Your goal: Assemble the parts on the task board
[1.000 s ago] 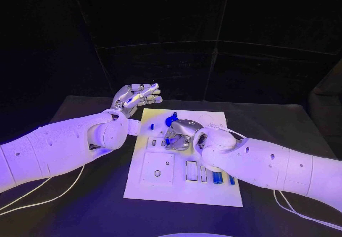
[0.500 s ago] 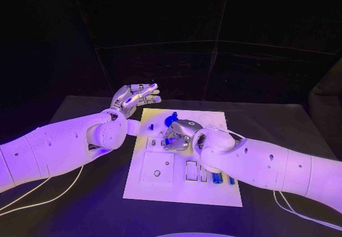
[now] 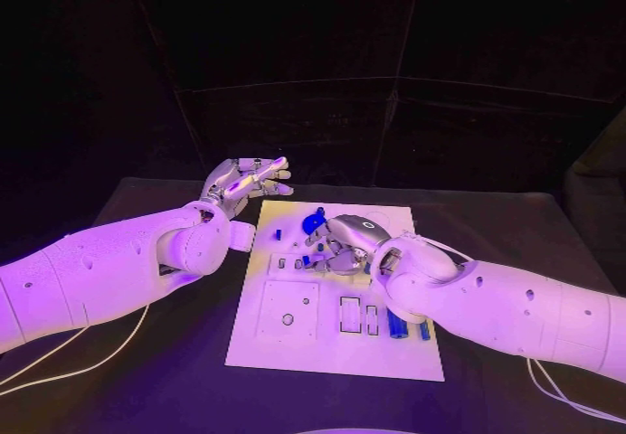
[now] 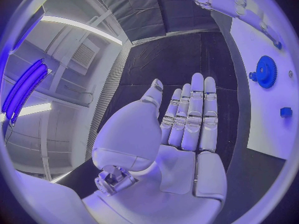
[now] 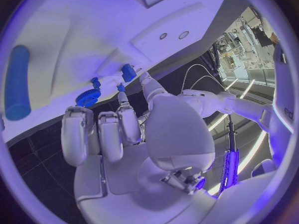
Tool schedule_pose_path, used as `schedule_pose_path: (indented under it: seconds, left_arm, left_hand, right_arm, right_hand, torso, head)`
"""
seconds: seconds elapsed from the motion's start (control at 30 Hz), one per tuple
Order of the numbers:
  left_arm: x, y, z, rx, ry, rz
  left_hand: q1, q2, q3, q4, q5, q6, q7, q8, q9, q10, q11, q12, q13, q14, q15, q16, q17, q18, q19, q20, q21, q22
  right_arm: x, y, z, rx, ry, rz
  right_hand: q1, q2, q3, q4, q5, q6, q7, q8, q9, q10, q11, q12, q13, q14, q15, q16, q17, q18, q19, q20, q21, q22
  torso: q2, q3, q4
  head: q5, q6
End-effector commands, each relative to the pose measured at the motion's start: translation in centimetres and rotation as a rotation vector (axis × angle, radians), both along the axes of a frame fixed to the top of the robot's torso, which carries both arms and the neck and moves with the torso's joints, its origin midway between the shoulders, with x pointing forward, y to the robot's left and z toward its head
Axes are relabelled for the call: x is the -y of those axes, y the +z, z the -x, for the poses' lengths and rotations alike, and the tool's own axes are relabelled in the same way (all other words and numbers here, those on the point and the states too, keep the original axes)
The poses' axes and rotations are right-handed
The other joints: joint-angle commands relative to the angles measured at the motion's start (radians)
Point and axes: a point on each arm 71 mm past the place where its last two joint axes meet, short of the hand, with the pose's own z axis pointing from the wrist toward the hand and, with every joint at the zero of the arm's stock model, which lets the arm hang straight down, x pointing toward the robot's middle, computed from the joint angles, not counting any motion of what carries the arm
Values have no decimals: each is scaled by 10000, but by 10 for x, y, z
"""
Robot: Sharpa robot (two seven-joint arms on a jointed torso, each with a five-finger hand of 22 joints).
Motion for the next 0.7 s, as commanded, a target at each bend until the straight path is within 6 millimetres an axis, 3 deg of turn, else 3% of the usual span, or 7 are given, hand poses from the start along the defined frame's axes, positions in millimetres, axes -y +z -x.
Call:
schedule_pose_path:
  seconds: [0.03,0.13,0.3,0.4,0.5,0.57,0.7]
  left_arm:
    - [6,-2,2,-86,-1101,-1012]
    - [9,-6,4,-219,-1787,-2191]
    - [11,-16,7,-875,-2440,-4450]
    - [12,-22,10,-1538,-2713,-6028]
    - [13,-25,12,-2073,-2873,-7424]
    - [14,-27,13,-2450,-2985,-8628]
    - [17,-30,14,-3195,-3119,-10350]
  left_hand:
    - [-124,57,-24,-5,5,365,-247,85,28,653,-308,145,68,1303,-387,711,474,-3,965,-507,616,284]
    - [-169,3,-7,-27,-10,585,-432,51,19,1192,-603,156,134,2137,-713,1676,1226,72,1823,-785,1296,626]
    - [-402,-169,-62,24,11,1010,-805,36,143,2654,-1019,820,805,2495,-1128,8834,8217,12,2887,-1258,3000,1776]
    - [-713,-227,-231,190,58,1223,-1016,263,359,3097,-1192,1818,1660,2611,-1287,11411,11117,-455,3846,-1443,5935,5406]
    - [-691,-33,-131,185,23,1359,-1121,702,740,2686,-1275,3034,2827,2558,-1395,12076,11931,-576,3804,-1508,6815,6401]
    - [-874,7,-53,240,22,1094,-1155,1196,1250,2044,-1321,5131,4944,2561,-1339,12421,12385,-605,3661,-1523,7320,6964]
    - [-1643,-54,-497,834,44,890,-1308,1973,1947,2199,-1434,8003,7806,2796,-1459,13161,13416,-900,4299,-1551,8731,9008]
  right_arm:
    - [6,17,8,-323,1474,-1567]
    - [26,29,6,-1134,1399,-2088]
    - [62,52,-5,-1508,695,-2539]
    - [84,64,-14,-1499,109,-2652]
    - [99,69,-20,-1487,-327,-2686]
    - [109,72,-24,-1475,-667,-2687]
    - [122,74,-30,-1470,-1123,-2662]
  right_hand:
    - [101,0,-115,-3,48,26,-27,4,19,-44,20,-70,940,827,87,-73,1594,-84,-15,89,-87,413]
    - [204,42,-202,-11,94,79,-40,23,28,-136,8,-196,834,790,79,-141,1454,-54,-94,88,-158,267]
    - [368,206,-284,-30,202,287,-96,118,57,-114,-42,-173,843,788,41,-152,1452,-53,-99,61,-171,260]
    - [387,249,-313,-22,237,327,-109,136,60,-98,-54,-157,852,790,29,-152,1458,-54,-96,50,-170,266]
    - [406,289,-340,-17,298,352,-118,145,59,-91,-65,-154,852,789,19,-157,1450,-54,-95,40,-172,264]
    - [406,300,-352,-11,317,358,-121,147,58,-87,-67,-150,854,786,16,-162,1440,-53,-96,37,-174,260]
    - [399,326,-377,5,348,370,-125,150,57,-86,-73,-154,849,783,11,-170,1425,-52,-97,31,-176,257]
  torso:
    - [-18,-1,3]
    - [-34,6,-29]
    - [-142,54,-86]
    - [-216,75,-99]
    - [-261,94,-106]
    - [-289,111,-103]
    - [-352,168,-91]
  head:
    - [-4,47]
    - [21,49]
    - [83,-2]
    - [85,-19]
    - [99,-33]
    - [137,-39]
    - [164,-71]
